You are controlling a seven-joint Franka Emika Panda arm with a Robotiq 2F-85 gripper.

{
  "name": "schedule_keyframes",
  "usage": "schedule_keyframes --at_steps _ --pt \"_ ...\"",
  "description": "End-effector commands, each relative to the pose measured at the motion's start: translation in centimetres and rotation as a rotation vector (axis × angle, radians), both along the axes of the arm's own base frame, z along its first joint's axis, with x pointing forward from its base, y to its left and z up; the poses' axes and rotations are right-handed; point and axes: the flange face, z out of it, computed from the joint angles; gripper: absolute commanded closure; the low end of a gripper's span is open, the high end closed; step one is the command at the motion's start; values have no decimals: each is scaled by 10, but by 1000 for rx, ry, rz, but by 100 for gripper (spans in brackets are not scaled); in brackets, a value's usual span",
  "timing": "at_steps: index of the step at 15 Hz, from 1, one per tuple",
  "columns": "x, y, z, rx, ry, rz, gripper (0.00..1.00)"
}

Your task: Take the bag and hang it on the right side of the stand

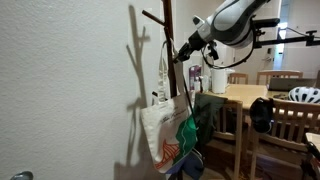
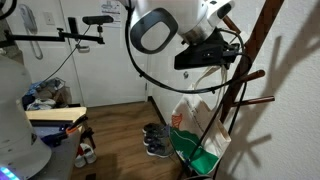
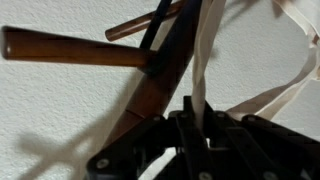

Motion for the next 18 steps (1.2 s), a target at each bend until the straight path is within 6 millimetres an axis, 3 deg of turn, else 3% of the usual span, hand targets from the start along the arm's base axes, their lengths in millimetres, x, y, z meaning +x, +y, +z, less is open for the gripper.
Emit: schedule_keyframes --at_steps 1,12,18 --pt "-4 10 14 23 27 65 96" --pt "-29 31 70 -116 -47 133 95" --pt "-55 61 102 -207 -96 154 95"
